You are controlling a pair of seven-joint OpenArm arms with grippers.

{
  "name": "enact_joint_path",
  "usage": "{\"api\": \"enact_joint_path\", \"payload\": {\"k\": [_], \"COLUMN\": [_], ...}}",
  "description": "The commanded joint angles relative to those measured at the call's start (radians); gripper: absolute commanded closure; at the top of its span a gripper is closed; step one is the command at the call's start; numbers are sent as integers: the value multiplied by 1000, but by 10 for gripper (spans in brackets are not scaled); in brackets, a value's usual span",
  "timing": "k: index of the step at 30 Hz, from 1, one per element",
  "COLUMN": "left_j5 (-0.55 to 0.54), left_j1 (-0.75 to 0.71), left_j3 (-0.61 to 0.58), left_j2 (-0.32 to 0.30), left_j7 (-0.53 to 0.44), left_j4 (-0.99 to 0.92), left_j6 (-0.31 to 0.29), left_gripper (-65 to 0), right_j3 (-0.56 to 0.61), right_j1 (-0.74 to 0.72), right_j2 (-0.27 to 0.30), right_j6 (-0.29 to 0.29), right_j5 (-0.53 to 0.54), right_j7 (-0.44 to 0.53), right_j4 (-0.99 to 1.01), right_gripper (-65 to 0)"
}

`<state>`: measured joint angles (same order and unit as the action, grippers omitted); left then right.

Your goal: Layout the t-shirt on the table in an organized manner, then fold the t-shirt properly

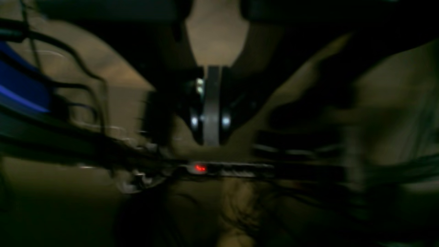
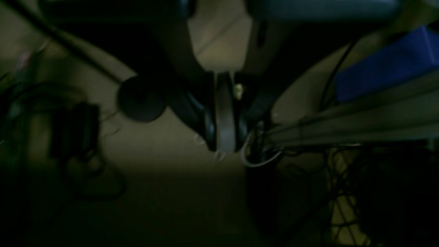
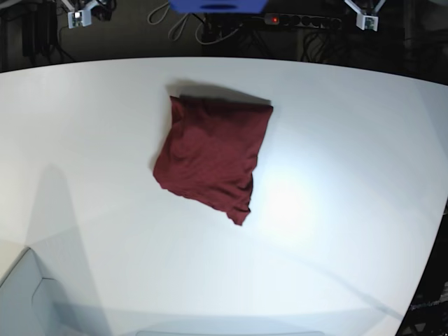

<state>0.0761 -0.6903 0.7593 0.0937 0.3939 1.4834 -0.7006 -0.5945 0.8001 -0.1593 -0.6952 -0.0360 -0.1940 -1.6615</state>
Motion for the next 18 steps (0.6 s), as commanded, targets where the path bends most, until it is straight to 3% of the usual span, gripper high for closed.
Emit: {"api": "enact_joint_path", "payload": {"k": [1,4,8,12,16,18], "left_j5": [-29,-115,-140,-137,-89,-54], "left_j1": [-16,1,48,188,343,404], "left_j3": [-16,-88,-162,-186,-237,-268], "left_j2": [-32,-110,-176,-234,-280,-286], "left_j7": [-8,-49,-237,-464,-720,-791], "left_j4": [-43,-197,-464,-866,-1257,-1375], "left_j6": [2,2,2,2,2,2], "left_gripper": [-2,-2,-2,-2,-2,-2], "right_j3": [-5,-3,11,46,81,107], "right_j1": [17,6,-49,-164,-258,-295], "right_j2": [2,2,20,74,111,126], "right_j6": [-3,-3,-3,-3,-3,-3], "right_j5": [11,11,9,9,8,8], "right_j7": [17,18,20,35,207,331], "right_j4": [22,139,306,542,817,964], "right_gripper": [0,0,0,0,0,0]}}
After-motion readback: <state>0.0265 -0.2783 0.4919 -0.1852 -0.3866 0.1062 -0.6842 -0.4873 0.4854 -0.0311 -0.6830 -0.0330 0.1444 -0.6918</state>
